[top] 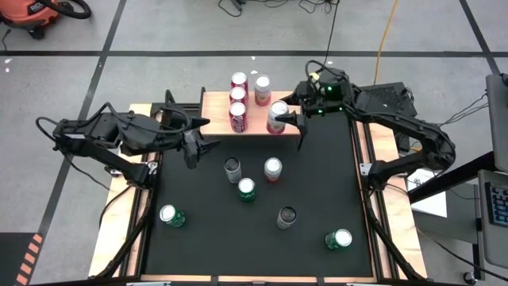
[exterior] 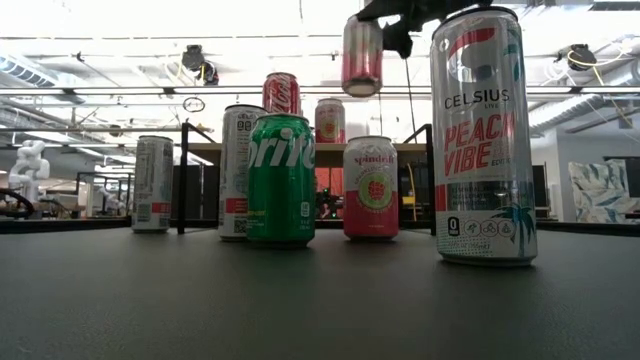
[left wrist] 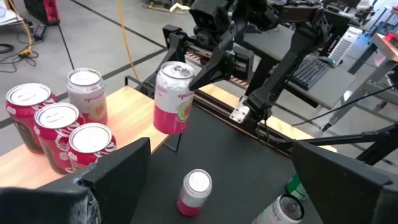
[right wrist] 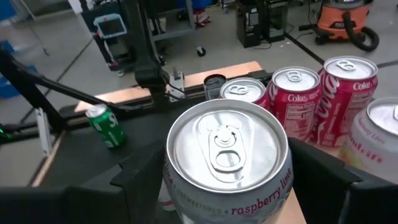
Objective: Place canned beverage on shelf
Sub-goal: Put the top white pink soda can on the shelf aligned with the other white pink soda can
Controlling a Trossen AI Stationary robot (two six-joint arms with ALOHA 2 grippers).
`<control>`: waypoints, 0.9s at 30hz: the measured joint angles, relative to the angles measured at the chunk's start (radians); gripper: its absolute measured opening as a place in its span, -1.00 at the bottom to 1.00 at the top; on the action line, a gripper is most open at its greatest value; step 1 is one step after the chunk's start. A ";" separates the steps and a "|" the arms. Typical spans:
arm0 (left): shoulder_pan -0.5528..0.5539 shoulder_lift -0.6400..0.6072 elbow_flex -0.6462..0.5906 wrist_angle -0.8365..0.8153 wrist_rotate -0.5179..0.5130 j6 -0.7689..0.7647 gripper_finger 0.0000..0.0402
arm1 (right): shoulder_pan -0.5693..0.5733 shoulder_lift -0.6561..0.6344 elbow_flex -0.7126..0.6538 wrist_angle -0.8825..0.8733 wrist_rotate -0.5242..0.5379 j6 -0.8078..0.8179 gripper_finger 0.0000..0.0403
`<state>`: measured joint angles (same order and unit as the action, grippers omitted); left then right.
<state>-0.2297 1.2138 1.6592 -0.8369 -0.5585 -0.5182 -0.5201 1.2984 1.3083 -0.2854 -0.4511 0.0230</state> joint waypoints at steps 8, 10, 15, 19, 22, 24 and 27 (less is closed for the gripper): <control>0.015 0.028 0.000 -0.004 -0.008 0.000 0.94 | -0.034 0.047 0.000 0.025 -0.023 -0.070 0.35; 0.016 0.033 0.000 -0.007 -0.008 0.000 0.94 | -0.049 0.057 0.000 0.036 -0.048 -0.069 0.35; 0.021 0.046 0.000 -0.011 -0.009 0.000 0.94 | -0.075 0.091 0.000 0.049 -0.084 -0.084 0.35; 0.022 0.046 0.000 -0.011 -0.019 0.000 0.94 | -0.082 0.121 0.000 0.119 -0.105 -0.090 0.35; 0.022 0.049 0.000 -0.011 -0.022 0.000 0.94 | -0.082 0.144 0.000 0.155 -0.105 -0.092 0.35; 0.022 0.049 0.000 -0.011 -0.023 0.000 0.94 | -0.082 0.157 0.000 0.177 -0.105 -0.097 0.35; 0.022 0.048 0.000 -0.011 -0.025 0.000 0.94 | -0.083 0.173 0.000 0.192 -0.105 -0.117 0.35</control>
<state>-0.2077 1.2613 1.6592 -0.8478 -0.5834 -0.5179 -0.6029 1.4711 1.3083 -0.0933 -0.5565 -0.0939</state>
